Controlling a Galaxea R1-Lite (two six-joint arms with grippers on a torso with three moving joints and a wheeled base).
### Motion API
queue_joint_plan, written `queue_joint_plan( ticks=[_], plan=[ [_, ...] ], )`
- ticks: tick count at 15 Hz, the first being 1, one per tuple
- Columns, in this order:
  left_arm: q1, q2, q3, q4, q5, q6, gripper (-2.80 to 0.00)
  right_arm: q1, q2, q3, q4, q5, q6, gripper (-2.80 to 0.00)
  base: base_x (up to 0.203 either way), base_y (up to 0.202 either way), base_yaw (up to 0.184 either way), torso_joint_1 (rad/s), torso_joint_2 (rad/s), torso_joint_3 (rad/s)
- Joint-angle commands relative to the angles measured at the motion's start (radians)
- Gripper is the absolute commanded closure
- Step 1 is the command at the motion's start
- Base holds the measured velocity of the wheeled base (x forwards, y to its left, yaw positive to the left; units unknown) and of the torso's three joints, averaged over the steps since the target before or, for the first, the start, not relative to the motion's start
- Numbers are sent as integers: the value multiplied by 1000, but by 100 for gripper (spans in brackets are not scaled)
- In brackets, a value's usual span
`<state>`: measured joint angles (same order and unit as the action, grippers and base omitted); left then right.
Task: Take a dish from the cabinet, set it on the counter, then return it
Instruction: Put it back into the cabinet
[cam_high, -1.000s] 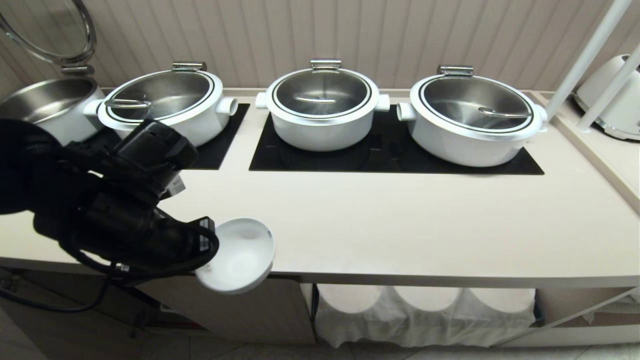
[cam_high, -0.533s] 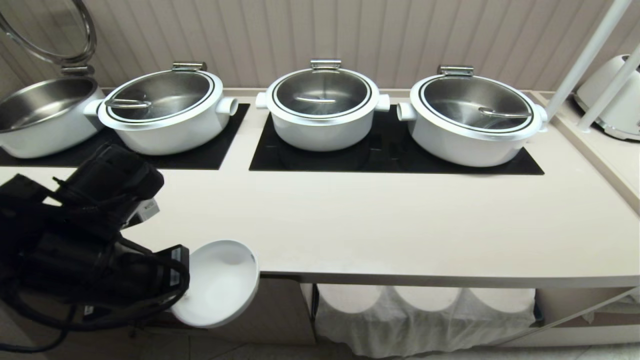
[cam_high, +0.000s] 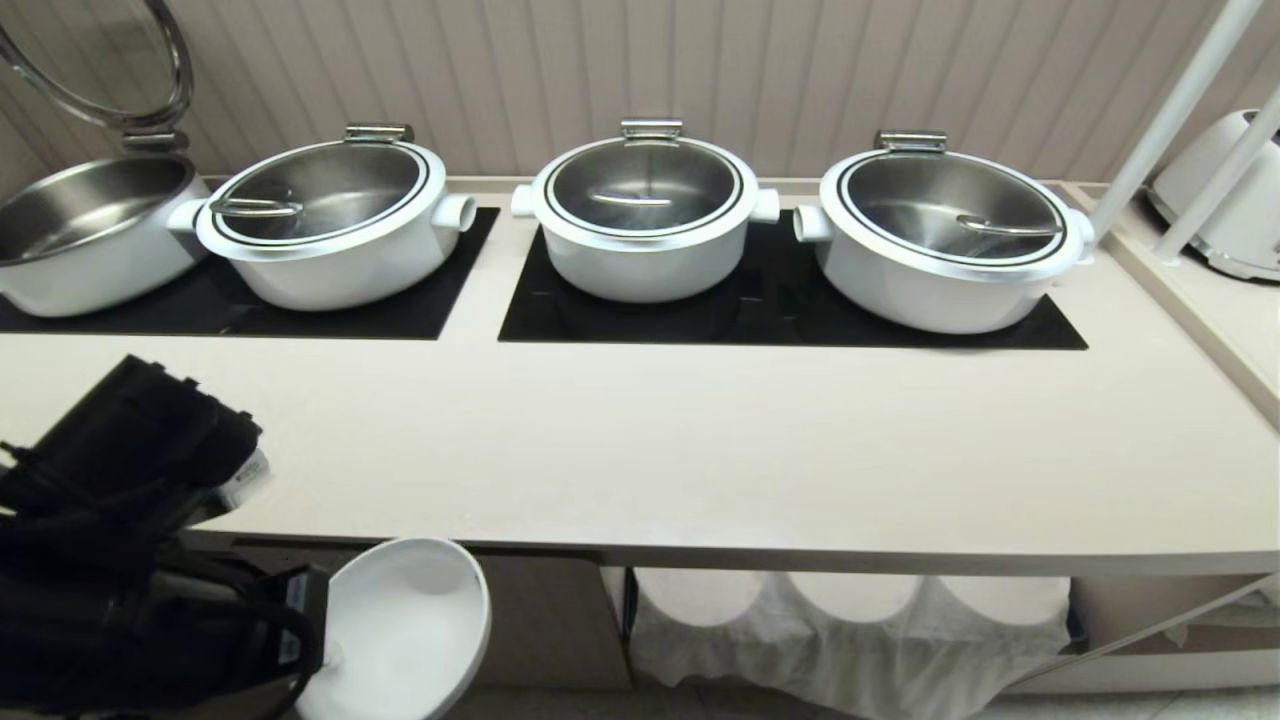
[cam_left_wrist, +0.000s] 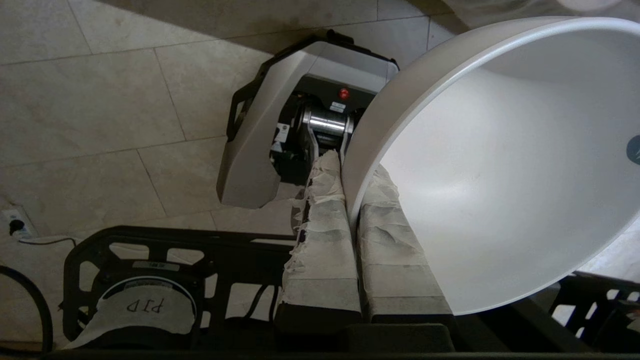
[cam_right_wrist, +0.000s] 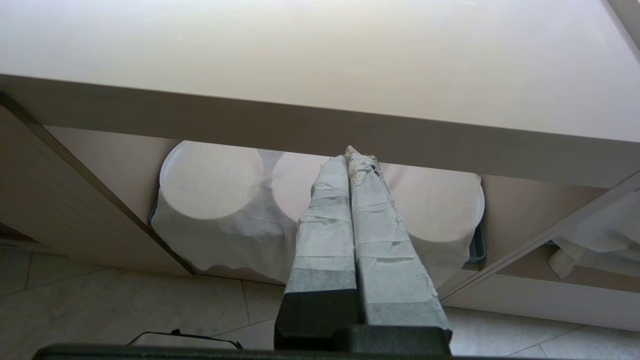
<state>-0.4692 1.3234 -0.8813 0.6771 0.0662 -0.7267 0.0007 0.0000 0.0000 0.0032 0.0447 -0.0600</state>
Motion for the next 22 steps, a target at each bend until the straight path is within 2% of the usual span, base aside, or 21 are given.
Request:
queue_joint_plan(
  ticks=[1, 4, 15, 17, 22],
  plan=[
    [-6, -68, 60, 4, 0, -6, 0, 0, 0, 0, 0, 1, -1, 0, 0, 0, 0, 0, 0, 0],
    [-5, -107, 94, 4, -2, -8, 0, -1, 0, 0, 0, 0, 0, 0, 0, 0, 0, 0, 0, 0],
    [-6, -115, 103, 1, -5, -8, 0, 1, 0, 0, 0, 0, 0, 0, 0, 0, 0, 0, 0, 0],
    [-6, -113, 105, 1, -26, -7, 0, -1, 0, 0, 0, 1, 0, 0, 0, 0, 0, 0, 0, 0],
    [-6, -106, 113, 0, -31, -8, 0, -1, 0, 0, 0, 1, -1, 0, 0, 0, 0, 0, 0, 0]
  ],
)
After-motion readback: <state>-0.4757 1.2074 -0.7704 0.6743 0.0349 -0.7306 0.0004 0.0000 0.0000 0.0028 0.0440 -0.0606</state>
